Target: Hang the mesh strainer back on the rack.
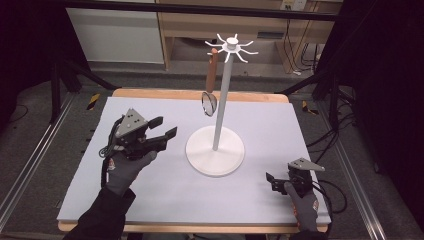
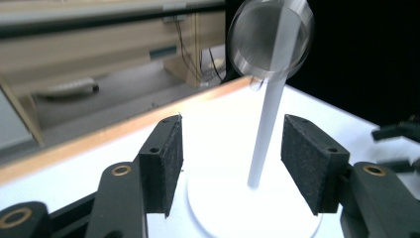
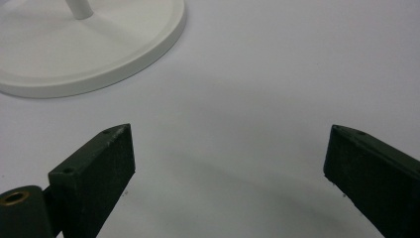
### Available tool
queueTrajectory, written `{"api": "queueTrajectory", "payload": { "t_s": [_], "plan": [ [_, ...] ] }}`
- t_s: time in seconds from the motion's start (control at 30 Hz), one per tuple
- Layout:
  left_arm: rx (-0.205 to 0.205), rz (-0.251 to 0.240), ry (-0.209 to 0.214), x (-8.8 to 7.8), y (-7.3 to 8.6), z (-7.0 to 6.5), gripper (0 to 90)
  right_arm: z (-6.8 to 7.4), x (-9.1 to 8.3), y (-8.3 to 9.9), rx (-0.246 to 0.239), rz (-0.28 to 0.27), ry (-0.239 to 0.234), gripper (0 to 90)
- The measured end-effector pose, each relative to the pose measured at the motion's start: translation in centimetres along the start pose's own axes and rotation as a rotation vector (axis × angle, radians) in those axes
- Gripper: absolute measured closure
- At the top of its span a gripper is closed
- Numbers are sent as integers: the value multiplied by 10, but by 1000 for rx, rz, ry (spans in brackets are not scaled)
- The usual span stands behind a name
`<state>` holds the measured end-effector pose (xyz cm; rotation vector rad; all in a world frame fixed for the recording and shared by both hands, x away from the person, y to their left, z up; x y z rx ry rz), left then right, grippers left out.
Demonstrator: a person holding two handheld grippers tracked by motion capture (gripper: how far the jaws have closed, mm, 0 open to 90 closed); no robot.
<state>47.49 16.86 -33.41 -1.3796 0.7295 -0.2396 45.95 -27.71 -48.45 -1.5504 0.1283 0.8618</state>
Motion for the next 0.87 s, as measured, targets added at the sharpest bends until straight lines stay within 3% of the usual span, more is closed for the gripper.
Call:
{"api": "queueTrajectory", "payload": {
  "t_s": [0.17, 0.53, 0.67, 0.87],
  "plan": [
    [-22, 84, -30, 2, 34, 16, 399, -1, 1, 1, -11, 1, 11, 57],
    [-77, 198, -84, -1, 92, 44, 386, -5, -3, 3, 1, 7, 28, 55],
    [-118, 213, -126, -7, 109, 59, 381, -4, -2, 5, -12, 23, 35, 55],
    [-140, 260, -189, -21, 134, 80, 369, -4, -3, 5, -16, 25, 48, 55]
  ]
}}
Point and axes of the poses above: each handheld gripper's, and its own axes: x roughly forward along the jaws, y roughly out of its underside, z roughly to its left, the point moved 2 cm from there along x, roughly forward along the jaws, and after that the axes turned 3 degrees about -y, right-handed, at the moved point
